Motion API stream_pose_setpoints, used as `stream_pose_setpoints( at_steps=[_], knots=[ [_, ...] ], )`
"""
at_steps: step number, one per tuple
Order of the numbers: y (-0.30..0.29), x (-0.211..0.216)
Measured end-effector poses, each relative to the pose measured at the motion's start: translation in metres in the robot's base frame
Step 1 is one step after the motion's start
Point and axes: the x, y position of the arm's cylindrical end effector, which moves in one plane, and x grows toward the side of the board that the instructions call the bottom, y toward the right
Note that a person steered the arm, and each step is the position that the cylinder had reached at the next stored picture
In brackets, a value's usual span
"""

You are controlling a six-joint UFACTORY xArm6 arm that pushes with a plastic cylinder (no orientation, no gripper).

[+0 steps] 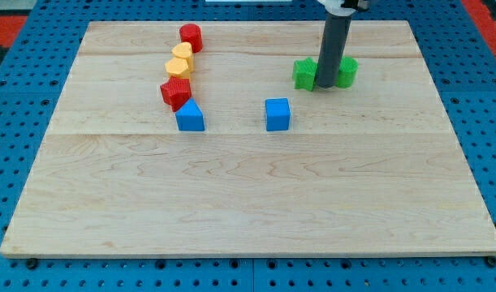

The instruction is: Separate the yellow heart from the yellow hexagon

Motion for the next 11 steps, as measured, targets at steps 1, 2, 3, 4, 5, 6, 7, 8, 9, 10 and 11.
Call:
stream_pose_setpoints(
  at_steps=[1, 2, 3, 4, 5, 6, 7, 8, 9, 10, 11],
  knots=[
    [0.002, 0.007],
    [-0.019, 0.029],
    [-0.095, 0.036],
    [-0.163, 0.028],
    [-0.190, 0.003],
    [-0.267, 0.002],
    [-0.286, -0.014],
    [-0.304, -0.038],
    [-0.274, -0.044],
    [-0.215, -0.064],
    [-0.216, -0.073]
  ],
)
